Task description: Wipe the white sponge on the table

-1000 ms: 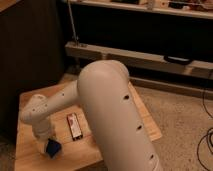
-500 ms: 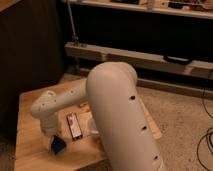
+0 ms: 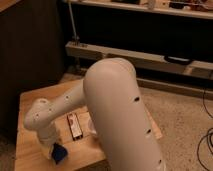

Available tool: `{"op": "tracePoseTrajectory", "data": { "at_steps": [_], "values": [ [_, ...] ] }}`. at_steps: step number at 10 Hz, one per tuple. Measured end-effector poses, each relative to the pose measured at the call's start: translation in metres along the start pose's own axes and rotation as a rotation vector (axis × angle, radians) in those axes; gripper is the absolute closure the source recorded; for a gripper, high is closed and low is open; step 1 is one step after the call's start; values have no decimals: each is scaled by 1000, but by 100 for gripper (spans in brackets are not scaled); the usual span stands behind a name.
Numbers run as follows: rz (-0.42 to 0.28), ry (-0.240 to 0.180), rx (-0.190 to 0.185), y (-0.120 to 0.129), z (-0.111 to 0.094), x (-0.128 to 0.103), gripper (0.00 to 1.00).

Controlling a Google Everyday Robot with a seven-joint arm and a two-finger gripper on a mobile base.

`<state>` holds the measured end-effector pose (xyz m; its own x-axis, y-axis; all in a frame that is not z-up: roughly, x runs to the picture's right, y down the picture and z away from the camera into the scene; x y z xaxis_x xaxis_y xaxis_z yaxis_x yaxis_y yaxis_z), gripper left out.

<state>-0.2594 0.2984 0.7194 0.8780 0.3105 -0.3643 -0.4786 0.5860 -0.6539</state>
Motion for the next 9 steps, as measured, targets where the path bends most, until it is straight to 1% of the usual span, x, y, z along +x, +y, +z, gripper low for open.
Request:
{"op": "tracePoseTrajectory", "data": {
  "at_steps": [1, 3, 4, 6, 7, 9],
  "values": [
    [-19, -5, -1, 15, 2, 4, 77],
    [-75, -13, -20, 44, 9, 3, 77],
    [-95, -15, -23, 48, 12, -1, 77],
    [-148, -35, -37, 57, 12, -27, 77],
    [-165, -39, -38, 60, 13, -38, 77],
    [-197, -58, -41, 59, 11, -76, 77]
  ]
}}
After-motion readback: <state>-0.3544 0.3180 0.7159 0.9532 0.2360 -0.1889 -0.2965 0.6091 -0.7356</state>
